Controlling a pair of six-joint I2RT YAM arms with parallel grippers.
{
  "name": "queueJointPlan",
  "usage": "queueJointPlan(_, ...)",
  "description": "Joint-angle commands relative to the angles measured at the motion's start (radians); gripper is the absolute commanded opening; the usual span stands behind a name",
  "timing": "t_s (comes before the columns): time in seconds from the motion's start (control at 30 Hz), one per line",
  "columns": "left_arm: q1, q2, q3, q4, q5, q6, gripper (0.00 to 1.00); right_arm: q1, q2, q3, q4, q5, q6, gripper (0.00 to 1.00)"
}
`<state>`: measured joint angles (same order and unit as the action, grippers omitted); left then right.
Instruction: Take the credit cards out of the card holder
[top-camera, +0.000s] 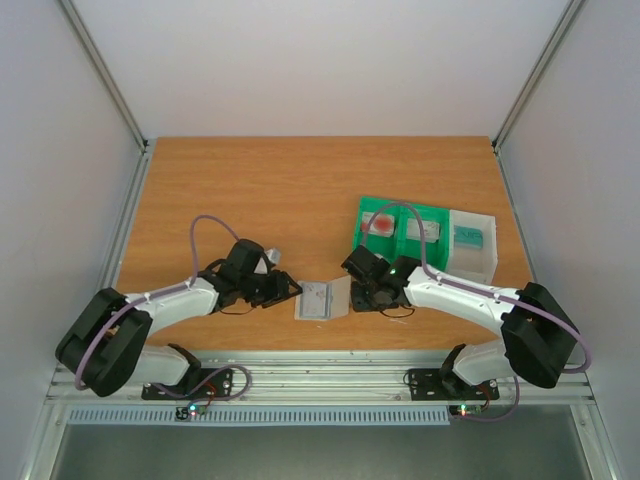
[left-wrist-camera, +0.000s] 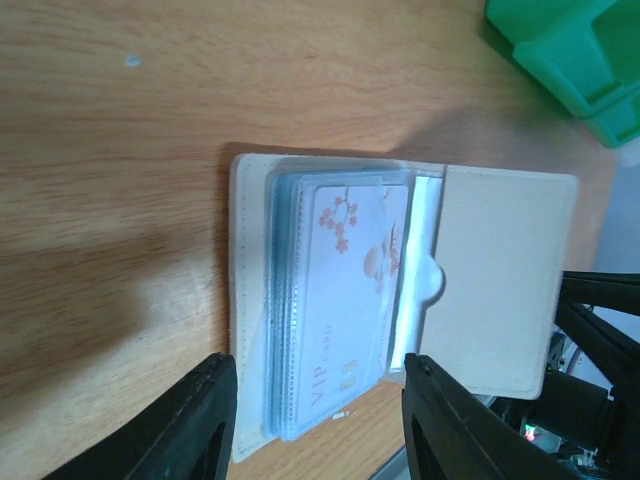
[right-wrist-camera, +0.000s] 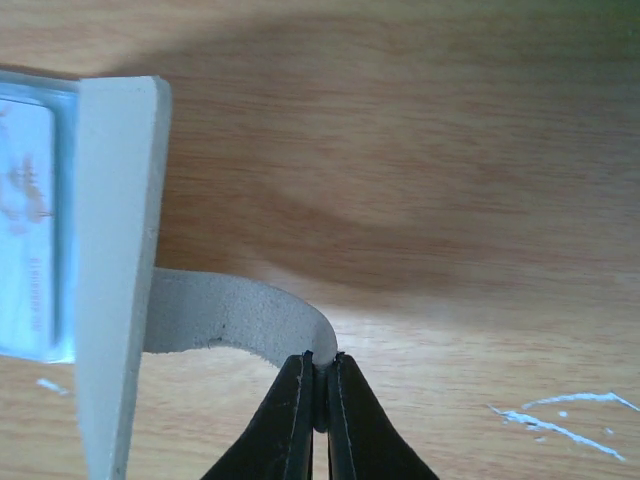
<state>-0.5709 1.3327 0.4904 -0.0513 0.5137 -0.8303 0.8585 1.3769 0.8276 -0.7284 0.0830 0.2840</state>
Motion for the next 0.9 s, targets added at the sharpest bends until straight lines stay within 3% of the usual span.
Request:
queueJointPlan(0.0,-0.016,0.015,0.035,0.068,0.007,-0.006,0.45,-0.004,-0.015,-0.04,0.037,0.073,0.002,0.06)
queueJointPlan(0.17,-0.021,0.023,0.048,0.056,-0.009,-0.003,0.41,-0.004,0.007,-0.043,0.029,0.104,-0.002,0.08)
queueJointPlan(0.6,-0.027,0.035,0.058,0.083,0.037,-0.033,0.36,-0.003,-0.094,0.167,-0.159,0.023,0.004,0.33)
queueJointPlan(0.7,-0.027,0.038,0.059,0.081,0.04,-0.032,0.35,-0.003,-0.093,0.203,-0.14,-0.034,0.008,0.33)
queueJointPlan(0.87,-0.027,0.043,0.047,0.09,0.046,-0.049,0.34,-0.002,-0.046,0.19,0.023,-0.217,0.017,0.2)
